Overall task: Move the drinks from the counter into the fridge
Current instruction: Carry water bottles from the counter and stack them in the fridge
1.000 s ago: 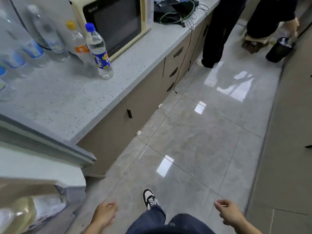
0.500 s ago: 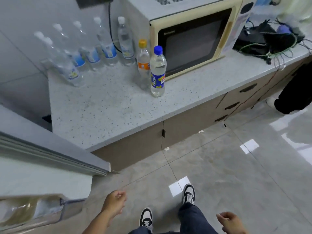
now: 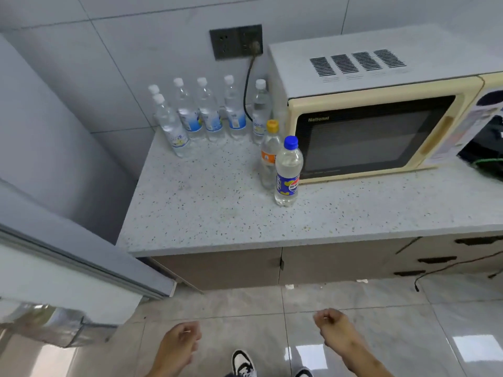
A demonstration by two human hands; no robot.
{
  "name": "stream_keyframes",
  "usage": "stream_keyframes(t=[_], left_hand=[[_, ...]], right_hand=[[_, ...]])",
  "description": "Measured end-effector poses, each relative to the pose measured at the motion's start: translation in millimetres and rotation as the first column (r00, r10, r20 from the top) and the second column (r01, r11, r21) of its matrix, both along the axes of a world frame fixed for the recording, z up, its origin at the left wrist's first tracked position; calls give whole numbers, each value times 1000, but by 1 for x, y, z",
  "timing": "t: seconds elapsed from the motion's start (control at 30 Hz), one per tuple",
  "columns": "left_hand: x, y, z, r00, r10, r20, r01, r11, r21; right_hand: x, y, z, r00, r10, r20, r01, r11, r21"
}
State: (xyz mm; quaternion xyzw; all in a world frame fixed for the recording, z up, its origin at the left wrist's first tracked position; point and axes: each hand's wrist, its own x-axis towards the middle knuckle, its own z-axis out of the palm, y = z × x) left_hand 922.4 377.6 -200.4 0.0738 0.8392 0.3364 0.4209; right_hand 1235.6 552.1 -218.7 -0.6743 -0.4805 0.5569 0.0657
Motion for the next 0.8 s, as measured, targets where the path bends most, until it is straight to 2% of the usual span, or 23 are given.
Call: stream_keyframes(t=[0.23,0.33,0.5,0.6,0.73,0.8], left_hand=[[-17,75,51,994,79,-78,-55,960,274],[-36,116,77,989,104,-105,-57,922,382],[-71,183,115,958,236,-162,-123,851,510],[-96,218,132,937,313,-154,-171,798,578],[-130,268,155,882,455,-122,-292,732,616],[-149,294,166,847,507,-160,-328,734,594]], right_hand=[[-116,69,61,949,261,-178,-221,951,218],[-163,98,87,920,311,-237,-231,922,312],[-240,150,133,866,427,-260,-291,853,432],[-288,184,156,850,443,-284,-272,832,484],[-349,232,182,873,429,-232,-257,809,528],[-379,258,194,889,417,-189,-250,787,564]])
